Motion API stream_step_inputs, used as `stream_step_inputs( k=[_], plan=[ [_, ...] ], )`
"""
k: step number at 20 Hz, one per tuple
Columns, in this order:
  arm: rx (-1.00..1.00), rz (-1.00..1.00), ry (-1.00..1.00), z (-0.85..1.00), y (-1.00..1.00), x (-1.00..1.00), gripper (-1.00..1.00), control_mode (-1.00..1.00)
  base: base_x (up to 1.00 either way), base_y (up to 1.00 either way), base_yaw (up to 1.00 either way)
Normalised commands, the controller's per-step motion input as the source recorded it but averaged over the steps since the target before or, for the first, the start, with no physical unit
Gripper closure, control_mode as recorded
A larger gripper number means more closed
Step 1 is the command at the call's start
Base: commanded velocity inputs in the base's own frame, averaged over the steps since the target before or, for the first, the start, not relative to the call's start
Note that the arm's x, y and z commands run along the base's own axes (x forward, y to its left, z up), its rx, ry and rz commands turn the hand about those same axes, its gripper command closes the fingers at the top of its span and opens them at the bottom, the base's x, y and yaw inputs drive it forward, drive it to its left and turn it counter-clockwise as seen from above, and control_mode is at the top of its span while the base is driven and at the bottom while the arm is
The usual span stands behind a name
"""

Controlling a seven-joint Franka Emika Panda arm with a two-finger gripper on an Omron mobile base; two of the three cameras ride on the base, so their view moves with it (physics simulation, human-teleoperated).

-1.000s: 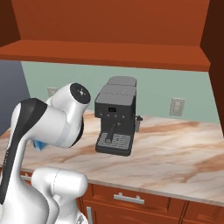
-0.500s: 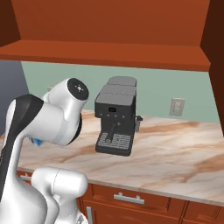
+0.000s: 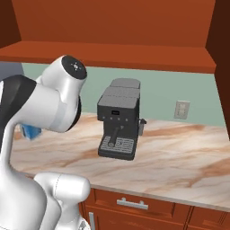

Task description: Pick the milk from the counter and place it in the open cabinet.

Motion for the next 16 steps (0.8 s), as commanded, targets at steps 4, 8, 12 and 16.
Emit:
stream_step_inputs(
  k=[4, 8, 12, 16],
  plan=[
    [0.00, -0.09, 0.02, 0.48, -0.03, -0.15, 1.00, -1.00, 0.00, 0.00, 0.00],
    [0.00, -0.12, -0.03, 0.42, 0.00, -0.12, 1.00, -1.00, 0.00, 0.00, 0.00],
    [0.00, -0.12, -0.06, 0.37, 0.00, -0.10, 1.00, -1.00, 0.00, 0.00, 0.00],
    [0.00, -0.12, -0.07, 0.18, 0.00, -0.23, 1.00, -1.00, 0.00, 0.00, 0.00]
  ],
)
